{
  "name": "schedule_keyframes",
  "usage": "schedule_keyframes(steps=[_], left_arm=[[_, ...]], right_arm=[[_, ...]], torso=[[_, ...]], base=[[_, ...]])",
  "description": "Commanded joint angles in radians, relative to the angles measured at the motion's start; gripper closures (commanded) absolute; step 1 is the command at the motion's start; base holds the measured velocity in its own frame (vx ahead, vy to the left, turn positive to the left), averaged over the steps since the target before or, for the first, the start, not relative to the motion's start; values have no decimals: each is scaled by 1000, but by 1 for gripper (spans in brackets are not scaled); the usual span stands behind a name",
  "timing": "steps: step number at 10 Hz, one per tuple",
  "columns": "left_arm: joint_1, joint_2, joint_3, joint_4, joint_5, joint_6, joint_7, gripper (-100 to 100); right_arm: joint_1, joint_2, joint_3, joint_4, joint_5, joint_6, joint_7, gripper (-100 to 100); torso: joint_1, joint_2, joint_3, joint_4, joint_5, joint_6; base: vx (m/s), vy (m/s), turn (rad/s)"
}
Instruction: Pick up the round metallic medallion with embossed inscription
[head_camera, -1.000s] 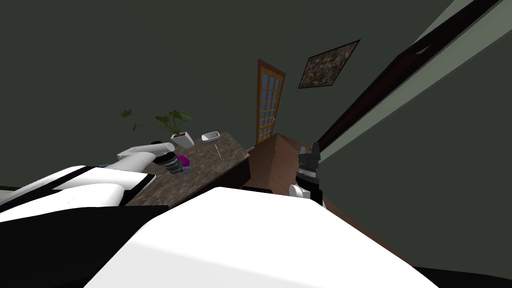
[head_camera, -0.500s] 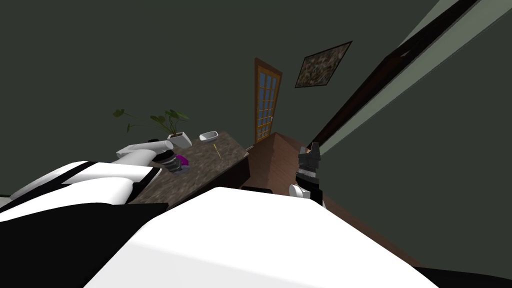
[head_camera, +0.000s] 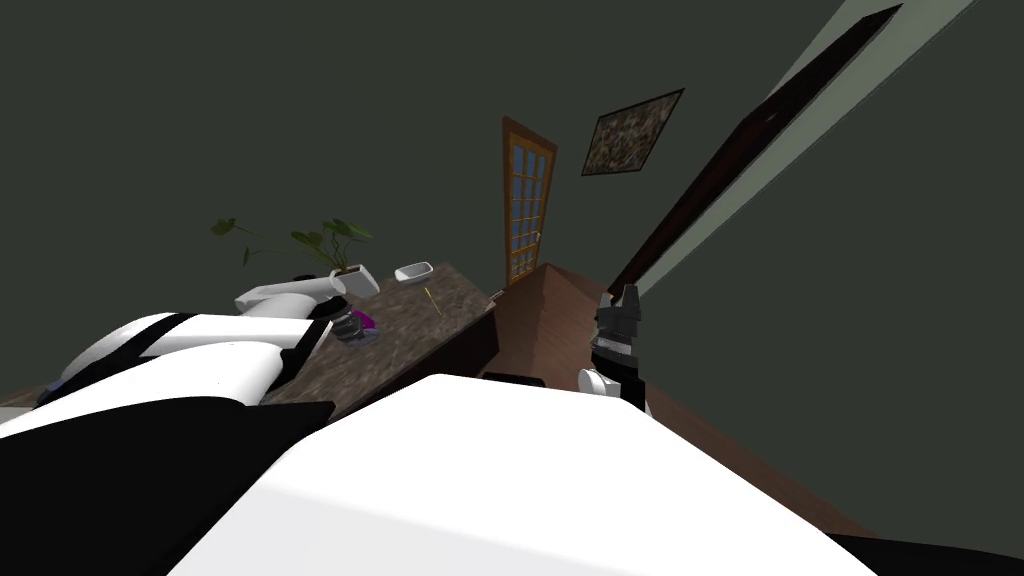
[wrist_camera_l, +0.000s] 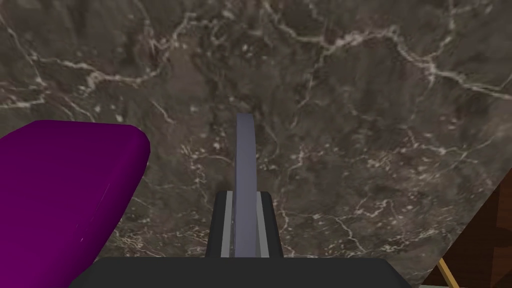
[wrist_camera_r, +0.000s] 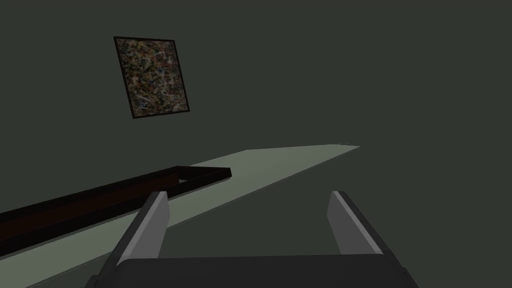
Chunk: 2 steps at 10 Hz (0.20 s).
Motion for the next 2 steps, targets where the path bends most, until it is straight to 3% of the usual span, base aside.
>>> schedule_keyframes(steps=[1,2], left_arm=[[0,0,0,0,0,0,0,100],[-3,-1,2,3,-3,1,-2,0]], right_arm=[[0,0,0,0,0,0,0,0],[0,0,0,0,0,0,0,0]], torso=[[0,0,0,0,0,0],[1,-2,-1,0,0,-1]], base=[[-28,7,-24],[0,0,0]])
